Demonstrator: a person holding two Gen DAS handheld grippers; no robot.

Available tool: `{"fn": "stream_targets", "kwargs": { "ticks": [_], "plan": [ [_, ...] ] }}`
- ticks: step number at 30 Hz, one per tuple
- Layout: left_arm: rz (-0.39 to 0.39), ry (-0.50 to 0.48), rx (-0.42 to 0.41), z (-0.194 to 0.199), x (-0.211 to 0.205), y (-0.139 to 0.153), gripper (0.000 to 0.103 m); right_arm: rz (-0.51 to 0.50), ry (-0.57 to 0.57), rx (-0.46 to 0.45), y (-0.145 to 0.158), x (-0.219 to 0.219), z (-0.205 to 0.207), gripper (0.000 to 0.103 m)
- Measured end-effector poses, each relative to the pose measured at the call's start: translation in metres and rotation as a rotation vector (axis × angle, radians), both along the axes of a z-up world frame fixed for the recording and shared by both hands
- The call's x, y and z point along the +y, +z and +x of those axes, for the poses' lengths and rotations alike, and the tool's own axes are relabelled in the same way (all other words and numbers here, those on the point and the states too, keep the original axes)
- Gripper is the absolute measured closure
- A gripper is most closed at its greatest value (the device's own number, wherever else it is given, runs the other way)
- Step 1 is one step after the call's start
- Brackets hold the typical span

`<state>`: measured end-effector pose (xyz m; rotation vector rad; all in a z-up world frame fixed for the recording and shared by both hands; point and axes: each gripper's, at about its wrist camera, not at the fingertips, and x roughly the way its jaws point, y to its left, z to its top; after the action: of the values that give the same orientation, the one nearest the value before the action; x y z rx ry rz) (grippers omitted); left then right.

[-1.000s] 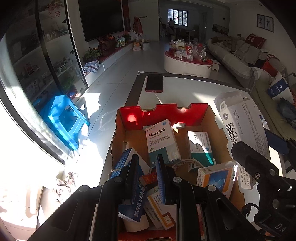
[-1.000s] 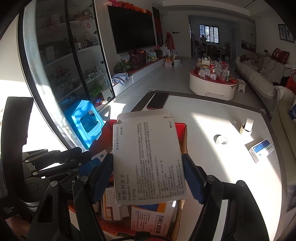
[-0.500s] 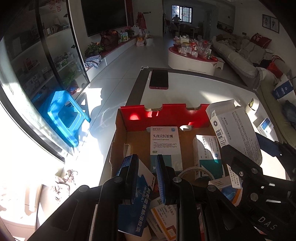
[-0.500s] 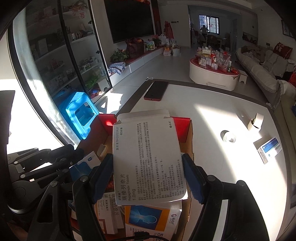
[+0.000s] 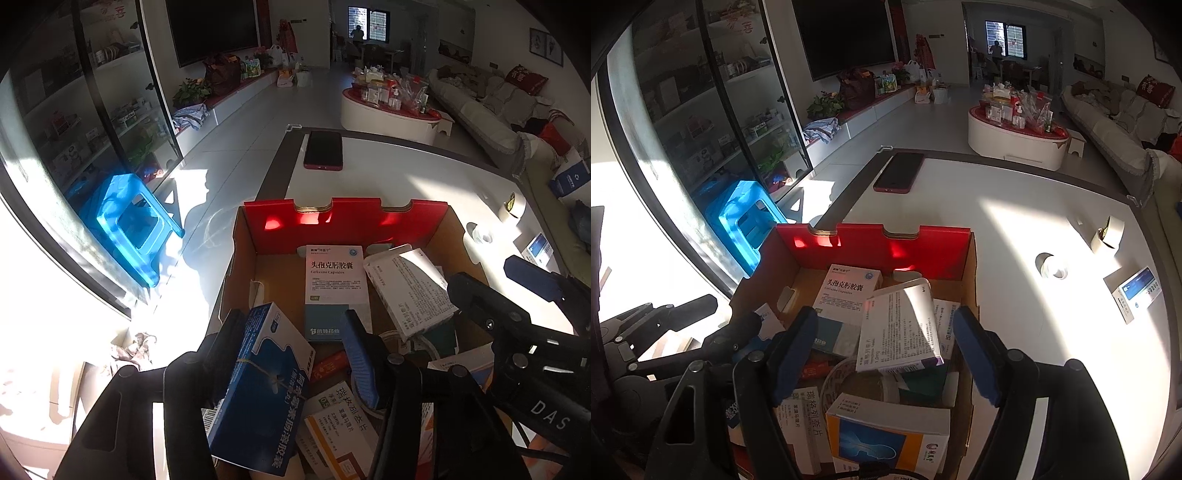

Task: Organize objects
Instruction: 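Move the left tool over the clear tape roll while the right moves over the Febuxostat box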

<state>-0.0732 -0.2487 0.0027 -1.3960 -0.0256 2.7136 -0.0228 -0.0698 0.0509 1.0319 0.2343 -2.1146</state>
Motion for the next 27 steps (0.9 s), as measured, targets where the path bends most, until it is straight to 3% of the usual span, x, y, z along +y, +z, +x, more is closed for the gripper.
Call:
{"fn": "stream_targets", "kwargs": {
  "ticks": [6, 12, 19, 21, 23, 27],
  "plan": [
    [0.005, -0.008, 0.002, 0.007, 0.005, 0.005, 0.034, -0.021, -0.009, 0.027, 0.013, 0.013, 0.007, 0.025],
    [0.069, -0.084, 0.048, 0.038, 0.028, 0.022, 0.025, -0.052, -0.079, 0.044, 0.022, 0.069, 0.017, 0.017],
    [0.264, -0.289, 0.072, 0.066, 0.083, 0.055, 0.024, -0.031, -0.277, 0.034, 0.012, 0.172, -0.007, 0.015],
    [0.312, -0.316, 0.077, 0.070, 0.102, 0.061, 0.018, -0.032, -0.347, 0.016, 0.008, 0.202, -0.019, 0.015],
    [0.263, -0.354, 0.034, 0.069, 0.130, 0.064, 0.011, -0.035, -0.405, 0.007, 0.005, 0.228, -0.031, 0.015],
    [0.129, -0.365, -0.014, 0.055, 0.189, 0.060, 0.010, -0.030, -0.479, 0.002, 0.000, 0.262, -0.050, 0.015]
  ]
}}
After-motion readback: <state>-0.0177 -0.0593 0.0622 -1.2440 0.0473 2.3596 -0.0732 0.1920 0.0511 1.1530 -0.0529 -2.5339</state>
